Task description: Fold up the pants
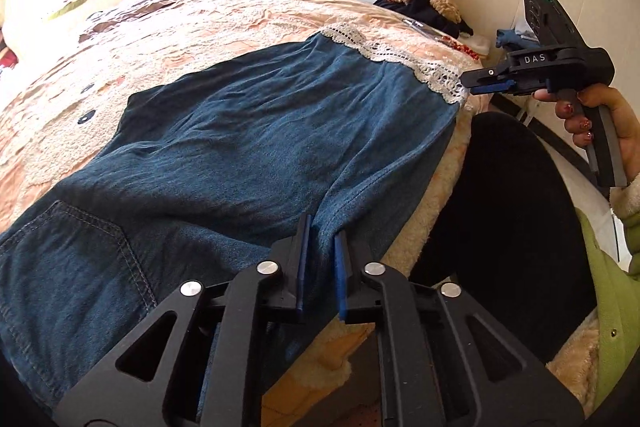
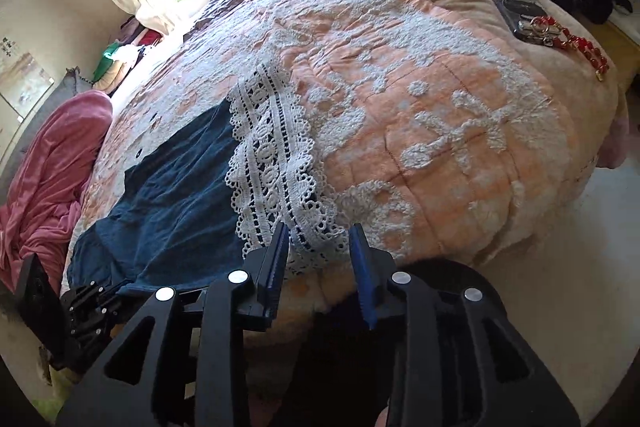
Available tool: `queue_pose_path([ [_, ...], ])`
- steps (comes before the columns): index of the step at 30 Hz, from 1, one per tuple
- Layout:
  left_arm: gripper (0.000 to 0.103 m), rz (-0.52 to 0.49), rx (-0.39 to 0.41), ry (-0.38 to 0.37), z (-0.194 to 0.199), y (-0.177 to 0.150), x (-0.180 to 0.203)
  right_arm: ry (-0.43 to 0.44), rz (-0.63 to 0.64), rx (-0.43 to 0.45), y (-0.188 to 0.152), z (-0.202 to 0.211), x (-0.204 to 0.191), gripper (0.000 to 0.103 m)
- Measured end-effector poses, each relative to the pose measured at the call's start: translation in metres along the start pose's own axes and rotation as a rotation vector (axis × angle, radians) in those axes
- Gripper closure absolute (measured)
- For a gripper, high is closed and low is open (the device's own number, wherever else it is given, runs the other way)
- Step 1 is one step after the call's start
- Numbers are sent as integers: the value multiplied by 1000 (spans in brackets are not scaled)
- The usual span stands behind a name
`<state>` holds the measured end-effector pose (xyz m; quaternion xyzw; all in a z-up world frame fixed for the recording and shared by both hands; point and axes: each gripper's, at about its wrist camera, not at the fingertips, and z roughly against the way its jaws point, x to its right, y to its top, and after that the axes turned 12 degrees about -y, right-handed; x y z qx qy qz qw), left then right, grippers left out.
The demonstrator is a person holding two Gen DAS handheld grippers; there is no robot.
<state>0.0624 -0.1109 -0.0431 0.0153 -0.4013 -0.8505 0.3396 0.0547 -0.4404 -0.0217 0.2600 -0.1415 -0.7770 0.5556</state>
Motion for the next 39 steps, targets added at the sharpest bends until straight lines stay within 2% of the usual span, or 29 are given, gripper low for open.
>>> queue_pose_path([
  [3,78,5,18,-19,6,1,1,-12,28,80,3,20,-6,69],
  [4,71,11,27,-21,10,3,1,2,62,96,4,24,-15,65],
  [7,61,40,77,-18,32,4,-1,43,171,110,8,23,-49,61],
  [10,56,91,118,44,62,-2,-9,64,285,88,8,3,-85,61],
  [13,51,175,127,158,94,-20,-22,23,346,9,3,-26,-102,61],
  [15,48,233,103,235,109,-36,-32,-15,360,-27,-4,-39,-102,61],
  [18,43,308,48,322,122,-59,-48,-9,365,-29,-10,-41,-95,61],
  [19,43,333,36,339,123,-64,-53,-6,366,-29,-11,-40,-94,61],
  [21,43,354,51,319,129,-72,-57,3,368,-32,-12,-39,-90,61],
  [24,43,323,40,358,134,-71,-53,5,369,-28,-14,-39,-90,61],
  [26,42,323,60,349,143,-68,-48,-2,379,-21,-15,-36,-91,60],
  [28,31,310,92,364,155,-68,-45,17,372,-5,-15,-28,-92,54],
  [29,29,310,97,398,160,-68,-43,22,368,9,-14,-25,-94,50],
  [31,25,338,114,451,172,-71,-47,28,376,45,-13,-15,-95,49],
  [34,25,473,111,496,178,-80,-70,39,384,74,-10,-9,-103,48],
  [36,25,524,107,478,170,-83,-83,44,402,72,-8,-12,-110,48],
  [38,47,547,90,472,161,-86,-90,47,422,67,-8,-15,-116,48],
  [39,64,550,90,471,157,-86,-91,43,430,65,-5,-17,-119,48],
])
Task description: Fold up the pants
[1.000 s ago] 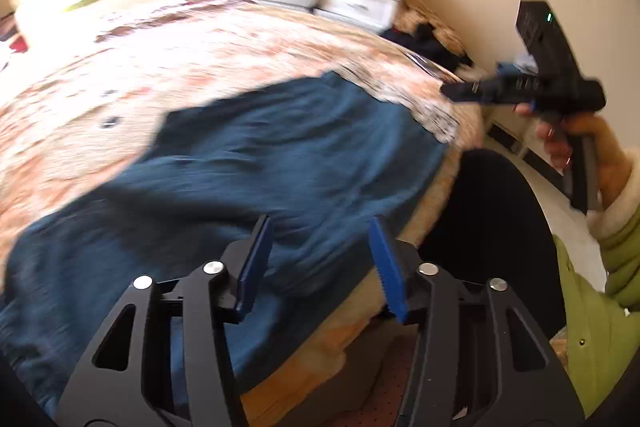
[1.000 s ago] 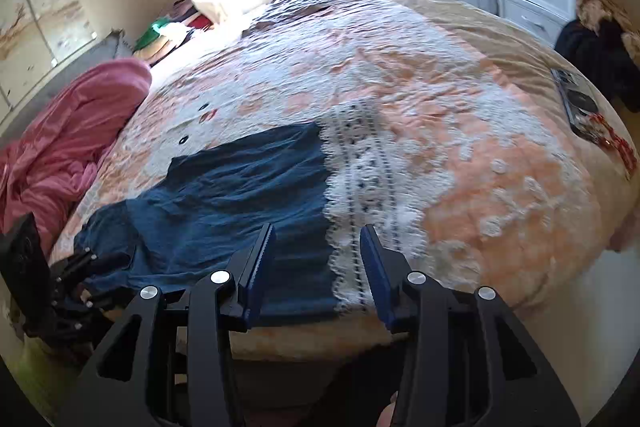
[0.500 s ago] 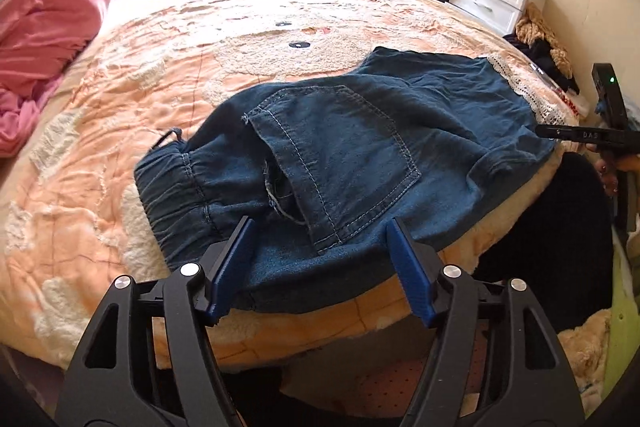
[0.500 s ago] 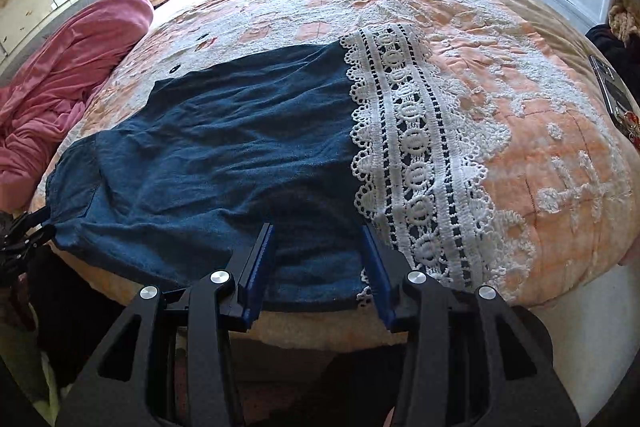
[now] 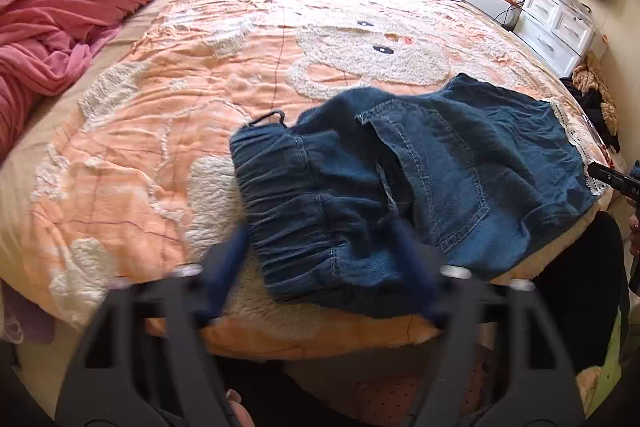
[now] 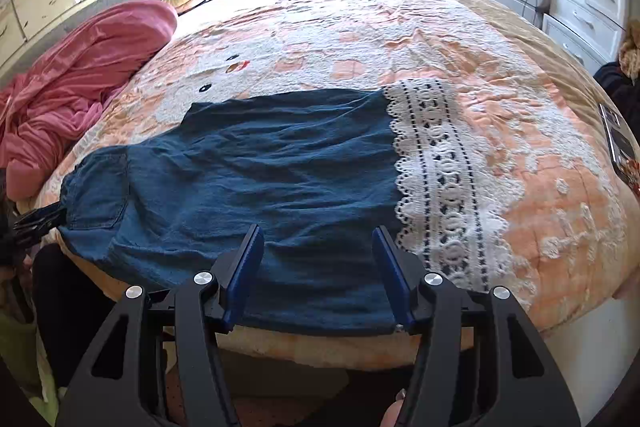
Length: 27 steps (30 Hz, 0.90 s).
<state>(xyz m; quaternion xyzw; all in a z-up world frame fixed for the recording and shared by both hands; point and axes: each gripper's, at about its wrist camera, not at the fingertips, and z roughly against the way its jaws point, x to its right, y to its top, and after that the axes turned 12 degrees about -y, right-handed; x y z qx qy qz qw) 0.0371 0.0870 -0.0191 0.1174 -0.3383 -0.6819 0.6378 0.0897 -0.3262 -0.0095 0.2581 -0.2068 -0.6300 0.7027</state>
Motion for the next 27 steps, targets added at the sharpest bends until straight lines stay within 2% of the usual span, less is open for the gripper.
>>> queue_pose_path([
  [7,68,-53,9,62,14,1,-6,-69,22,-84,-6,-17,4,48],
  [9,67,-48,-3,48,13,1,-11,-56,21,-102,-10,-20,6,48],
  [12,59,-32,-39,49,-4,-5,-14,-56,24,-109,-15,-24,6,47],
  [14,58,-26,-37,35,-7,-7,-15,-55,29,-111,-16,-26,4,43],
  [18,46,-25,-10,64,16,-1,-12,-14,26,-110,-16,-19,7,40],
  [20,40,-69,40,84,37,8,-3,32,-9,-54,-11,-3,16,40],
  [22,32,-108,74,86,49,22,7,21,-45,11,0,10,31,34],
  [24,29,-147,101,38,49,43,21,-8,-70,50,14,14,45,33],
  [26,29,-164,104,-5,38,64,35,-38,-101,47,32,5,59,33],
  [27,29,-173,103,-52,26,78,47,-37,-117,42,41,-2,66,33],
])
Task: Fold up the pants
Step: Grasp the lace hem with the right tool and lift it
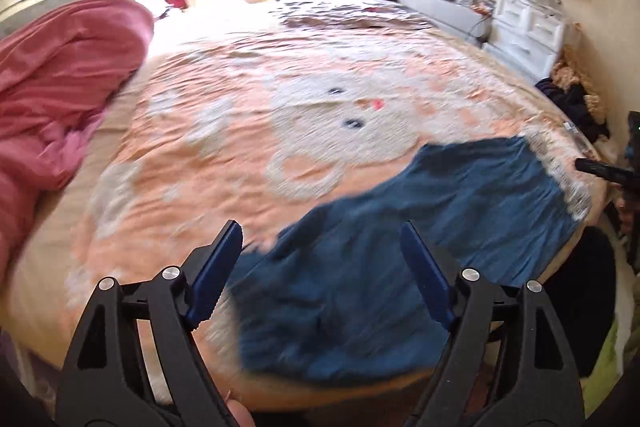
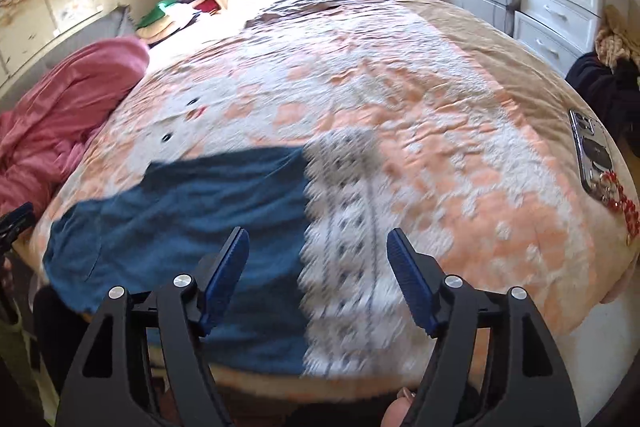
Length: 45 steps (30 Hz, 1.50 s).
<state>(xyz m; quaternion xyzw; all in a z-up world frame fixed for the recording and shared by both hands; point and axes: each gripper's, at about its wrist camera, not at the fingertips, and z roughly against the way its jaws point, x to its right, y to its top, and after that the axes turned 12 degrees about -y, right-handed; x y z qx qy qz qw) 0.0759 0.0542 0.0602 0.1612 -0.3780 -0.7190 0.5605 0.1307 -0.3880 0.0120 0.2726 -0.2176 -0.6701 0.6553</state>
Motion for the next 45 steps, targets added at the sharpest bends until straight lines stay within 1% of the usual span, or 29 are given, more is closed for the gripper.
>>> queue_pose_path([
  [2,27,19,-18,-86,-29,21,13,-17,-38,-23,19,-20,8,33],
  [3,27,27,-35,-138,-50,32,21,-9,-48,-28,27,-27,11,33],
  [4,27,33,-45,-169,-67,40,28,-3,-58,-33,34,-37,14,33],
  [6,27,33,-98,-182,-107,54,41,8,-78,-48,47,-54,19,33],
  [9,28,35,-178,-194,-163,61,50,10,-76,-86,64,-84,23,33],
  [11,34,45,-215,-200,-187,61,48,33,-69,-125,69,-102,23,33],
  [12,37,64,-233,-207,-200,60,46,31,-60,-141,69,-109,22,36],
  [13,42,76,-243,-218,-206,59,43,39,-39,-156,68,-115,19,50],
  [14,46,90,-249,-230,-210,57,40,38,-15,-160,65,-118,15,62],
  [15,54,104,-260,-243,-215,55,38,45,7,-153,62,-117,11,65],
  [16,61,105,-267,-256,-216,53,37,36,46,-125,58,-111,5,66],
  [18,68,80,-278,-270,-217,48,42,15,126,-68,51,-99,-7,75],
  [19,69,62,-280,-270,-217,46,45,23,156,-39,46,-93,-11,78],
  [20,70,49,-281,-271,-217,45,47,33,179,-21,41,-88,-15,78],
  [23,71,25,-280,-278,-217,45,51,3,254,-7,32,-85,-24,78],
  [24,71,22,-280,-278,-218,47,50,-7,254,-8,32,-88,-24,78],
  [25,71,21,-279,-279,-219,47,50,-4,241,-13,34,-90,-22,75],
  [28,71,34,-279,-289,-223,49,48,-4,155,-53,44,-100,-7,49],
  [30,71,51,-278,-300,-223,50,45,41,71,-106,49,-111,6,49],
  [31,71,57,-278,-305,-224,50,44,66,30,-135,50,-117,11,52],
  [32,71,62,-279,-308,-224,51,43,89,16,-152,50,-120,11,63],
  [33,71,68,-280,-312,-225,50,43,107,15,-156,49,-120,9,70],
  [34,74,72,-281,-313,-225,50,43,137,26,-157,48,-118,5,80],
  [35,78,76,-283,-317,-226,50,43,131,43,-142,47,-115,2,82],
  [36,88,78,-284,-322,-227,49,44,120,54,-130,47,-112,-1,83],
  [37,95,72,-285,-324,-227,49,46,117,47,-116,47,-109,0,85],
  [39,97,47,-279,-317,-224,50,51,108,36,-79,47,-101,1,87],
  [41,98,32,-263,-311,-222,53,55,65,77,-16,50,-89,-5,87],
  [45,98,-36,-231,-252,-223,68,65,8,123,87,67,-71,-14,87],
])
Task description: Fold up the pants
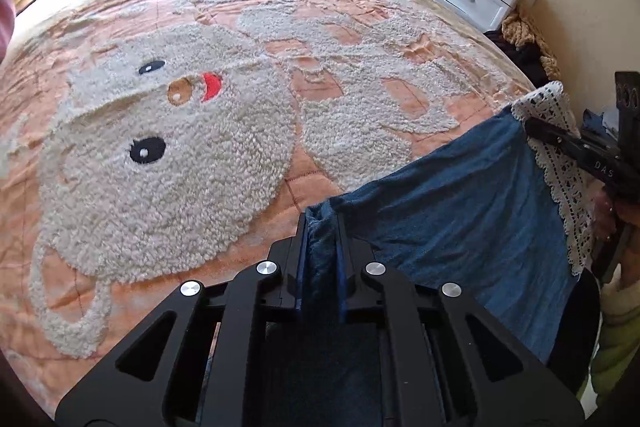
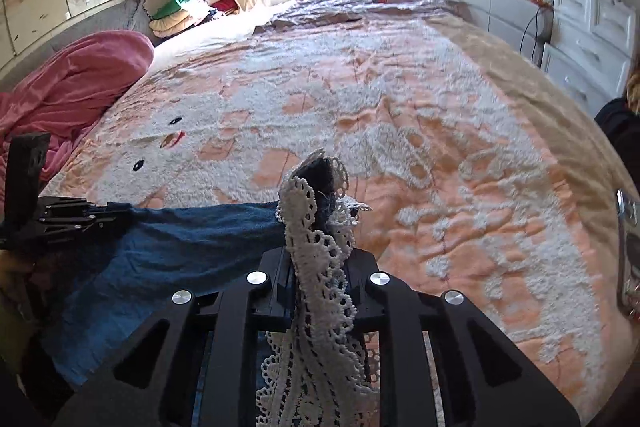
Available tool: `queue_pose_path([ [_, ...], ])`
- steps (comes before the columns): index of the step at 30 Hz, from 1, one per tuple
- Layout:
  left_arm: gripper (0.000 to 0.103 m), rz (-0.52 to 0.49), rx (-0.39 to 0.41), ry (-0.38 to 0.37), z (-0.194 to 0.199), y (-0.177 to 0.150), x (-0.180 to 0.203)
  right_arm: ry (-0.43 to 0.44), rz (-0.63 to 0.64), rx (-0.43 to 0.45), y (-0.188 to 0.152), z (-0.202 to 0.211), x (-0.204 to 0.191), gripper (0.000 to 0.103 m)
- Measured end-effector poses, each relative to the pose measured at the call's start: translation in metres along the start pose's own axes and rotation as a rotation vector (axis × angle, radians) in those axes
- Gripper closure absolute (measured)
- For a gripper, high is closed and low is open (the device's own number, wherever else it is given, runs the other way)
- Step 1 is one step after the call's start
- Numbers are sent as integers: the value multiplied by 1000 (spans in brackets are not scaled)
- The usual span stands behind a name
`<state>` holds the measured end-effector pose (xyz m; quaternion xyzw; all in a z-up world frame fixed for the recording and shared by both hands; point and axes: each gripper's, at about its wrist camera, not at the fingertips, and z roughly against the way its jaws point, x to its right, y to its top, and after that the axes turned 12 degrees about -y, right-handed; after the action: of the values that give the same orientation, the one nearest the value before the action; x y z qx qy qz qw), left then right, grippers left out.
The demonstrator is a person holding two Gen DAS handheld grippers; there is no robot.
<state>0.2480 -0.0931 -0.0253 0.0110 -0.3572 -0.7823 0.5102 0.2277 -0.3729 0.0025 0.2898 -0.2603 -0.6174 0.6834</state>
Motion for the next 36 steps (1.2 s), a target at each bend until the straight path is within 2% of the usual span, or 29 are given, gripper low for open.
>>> queue_pose_path([
  [3,98,-7,14,30,-7,14,1,-51,37,9,14,-10,-2,87],
  [6,98,-17,9,90,-19,19,-4,-54,46,-100,15,-43,0,86],
  [8,98,-9,4,106,-26,17,-8,-83,76,-155,7,-61,-2,77],
  [10,98,-10,5,109,-28,14,-10,-95,83,-164,4,-68,-2,72],
  [11,98,-13,12,106,-28,13,-11,-95,67,-166,3,-68,1,62],
  [13,95,-7,27,98,-21,13,-11,-119,35,-154,4,-64,8,48],
  [15,94,8,56,89,-6,13,-10,-154,27,-125,6,-53,16,47],
  [17,90,19,88,82,12,12,-7,-155,13,-91,6,-34,24,42],
  [21,70,35,157,62,60,-3,3,-133,-40,-32,-5,8,36,30],
  [22,69,33,167,68,69,-9,6,-133,-60,-26,-11,18,39,29],
  [26,64,22,194,72,100,-42,22,-117,-166,-52,-45,46,50,29],
  [28,63,12,180,69,108,-67,31,-89,-208,-78,-65,56,52,29],
  [31,62,-1,161,126,114,-98,37,-137,-213,-133,-90,57,50,29],
  [33,62,25,137,152,117,-117,32,-105,-252,-169,-101,52,51,33],
  [34,61,34,125,157,118,-126,28,-79,-263,-184,-104,50,51,54],
  [35,61,42,112,176,119,-134,25,-46,-262,-188,-105,49,48,69],
  [36,60,54,94,217,119,-141,20,-50,-232,-181,-105,50,43,70],
])
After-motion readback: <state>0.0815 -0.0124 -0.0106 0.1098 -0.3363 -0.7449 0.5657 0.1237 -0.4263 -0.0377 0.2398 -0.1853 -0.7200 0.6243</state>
